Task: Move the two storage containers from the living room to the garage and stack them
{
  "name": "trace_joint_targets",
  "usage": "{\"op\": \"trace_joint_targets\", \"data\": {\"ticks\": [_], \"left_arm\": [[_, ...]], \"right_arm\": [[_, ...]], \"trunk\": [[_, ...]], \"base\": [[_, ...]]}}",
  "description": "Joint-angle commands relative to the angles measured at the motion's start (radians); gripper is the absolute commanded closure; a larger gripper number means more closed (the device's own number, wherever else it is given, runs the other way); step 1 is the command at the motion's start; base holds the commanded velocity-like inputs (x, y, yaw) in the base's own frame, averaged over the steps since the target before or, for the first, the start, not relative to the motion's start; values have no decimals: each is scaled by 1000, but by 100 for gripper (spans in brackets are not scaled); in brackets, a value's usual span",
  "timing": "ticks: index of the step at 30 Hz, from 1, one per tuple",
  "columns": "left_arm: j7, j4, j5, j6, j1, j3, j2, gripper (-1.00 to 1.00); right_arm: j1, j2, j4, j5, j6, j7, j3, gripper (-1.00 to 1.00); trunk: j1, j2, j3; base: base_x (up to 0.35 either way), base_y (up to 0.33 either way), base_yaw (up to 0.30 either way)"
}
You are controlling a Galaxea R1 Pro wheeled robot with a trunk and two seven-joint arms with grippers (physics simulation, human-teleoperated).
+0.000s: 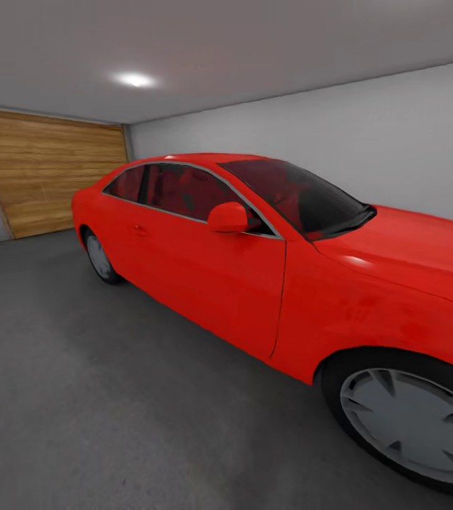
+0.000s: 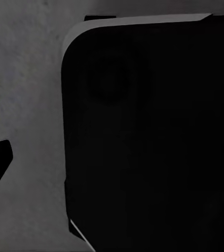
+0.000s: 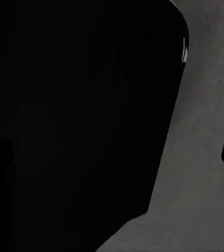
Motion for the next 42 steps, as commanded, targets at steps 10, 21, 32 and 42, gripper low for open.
{"op": "trace_joint_targets", "data": {"ticks": [10, 21, 32, 42], "left_arm": [[0, 0, -1, -2, 0, -2, 2, -100], [0, 0, -1, -2, 0, -2, 2, -100], [0, 0, -1, -2, 0, -2, 2, -100], [0, 0, -1, -2, 0, -2, 1, -100]], "right_arm": [[0, 0, 0, -7, -2, 0, 273, -100], [0, 0, 0, -7, -2, 0, 274, -100], [0, 0, 0, -9, 0, 0, 274, -100], [0, 0, 0, -10, -1, 0, 275, -100]], "trunk": [[0, 0, -1], [0, 0, -1], [0, 0, -1], [0, 0, -1]], "base": [[0, 0, 274], [0, 0, 274], [0, 0, 274], [0, 0, 274]]}}
